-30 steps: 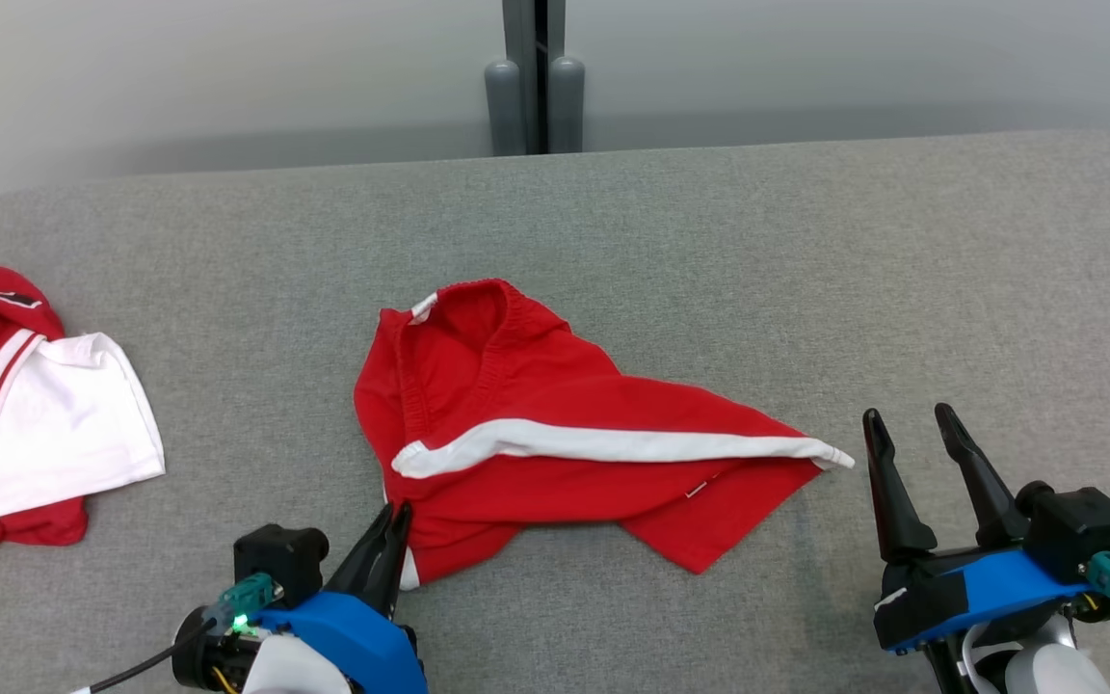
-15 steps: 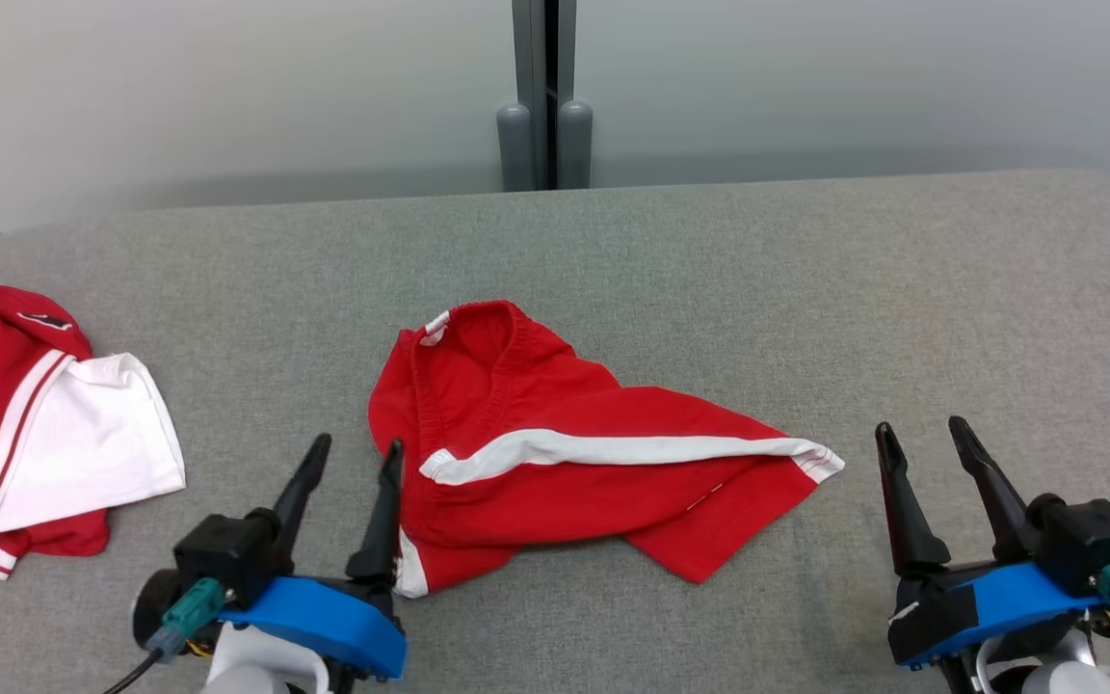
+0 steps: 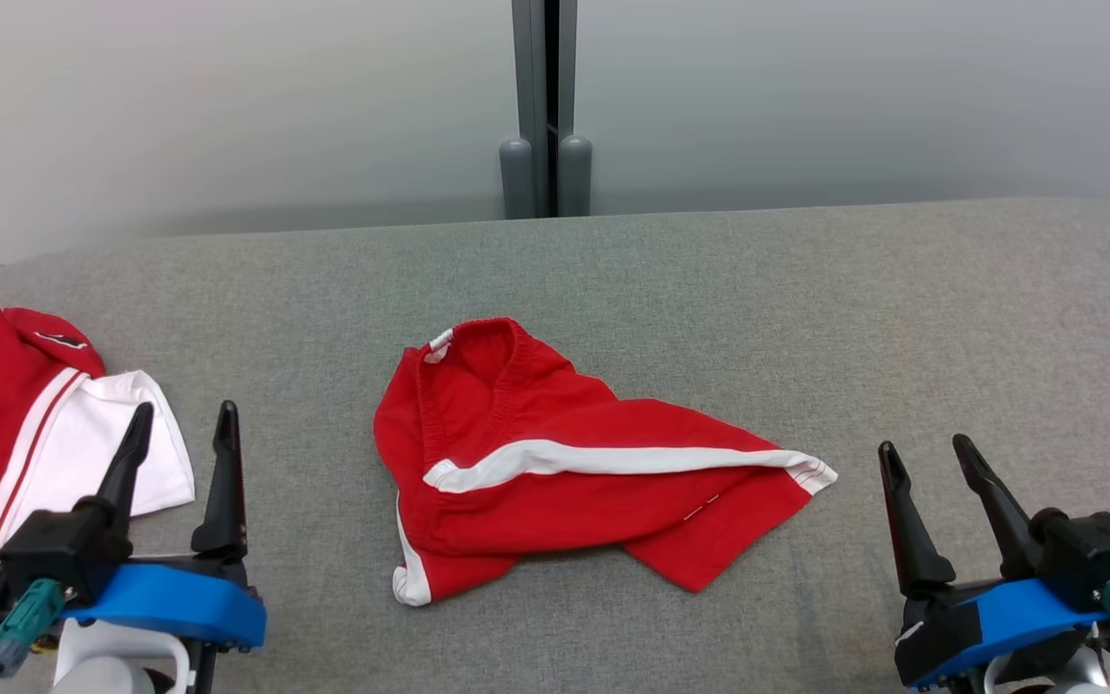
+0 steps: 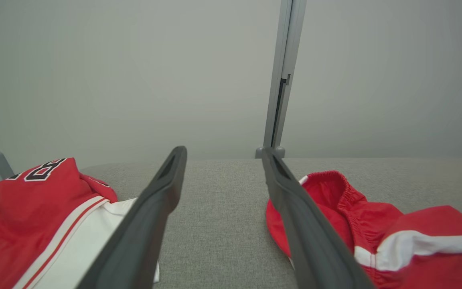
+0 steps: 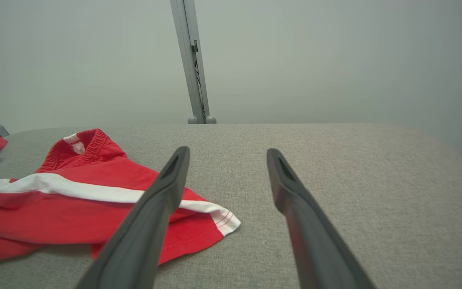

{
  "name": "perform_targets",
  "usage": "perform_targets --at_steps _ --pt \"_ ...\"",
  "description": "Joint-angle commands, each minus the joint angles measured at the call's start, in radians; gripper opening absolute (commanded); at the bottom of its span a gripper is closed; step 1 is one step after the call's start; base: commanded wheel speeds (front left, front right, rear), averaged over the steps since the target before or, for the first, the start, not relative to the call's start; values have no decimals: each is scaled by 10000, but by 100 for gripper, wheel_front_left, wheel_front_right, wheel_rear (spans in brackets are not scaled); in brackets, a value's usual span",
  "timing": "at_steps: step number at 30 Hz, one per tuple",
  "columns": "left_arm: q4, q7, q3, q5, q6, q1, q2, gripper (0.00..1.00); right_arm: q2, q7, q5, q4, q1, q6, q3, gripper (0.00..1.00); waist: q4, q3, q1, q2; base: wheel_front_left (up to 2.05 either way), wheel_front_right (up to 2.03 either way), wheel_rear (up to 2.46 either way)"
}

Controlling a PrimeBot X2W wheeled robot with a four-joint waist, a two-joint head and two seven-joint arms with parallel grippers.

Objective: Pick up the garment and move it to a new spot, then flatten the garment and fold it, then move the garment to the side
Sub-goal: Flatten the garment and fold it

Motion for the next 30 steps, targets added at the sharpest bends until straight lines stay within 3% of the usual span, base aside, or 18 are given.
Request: perform_targets --at_steps 1,16,30 --pt "-91 -60 159 49 72 178 24 100 -7 40 -59 -57 170 1 -4 100 -20 -33 0 0 0 0 0" --pt "-288 -67 1255 983 -458 1169 -796 100 -9 327 -44 -306 366 1 -23 100 16 -243 0 0 0 0 0" --pt "43 -69 1292 1767 -778 831 -817 100 -9 332 3 -264 268 1 6 100 37 -142 0 0 0 0 0"
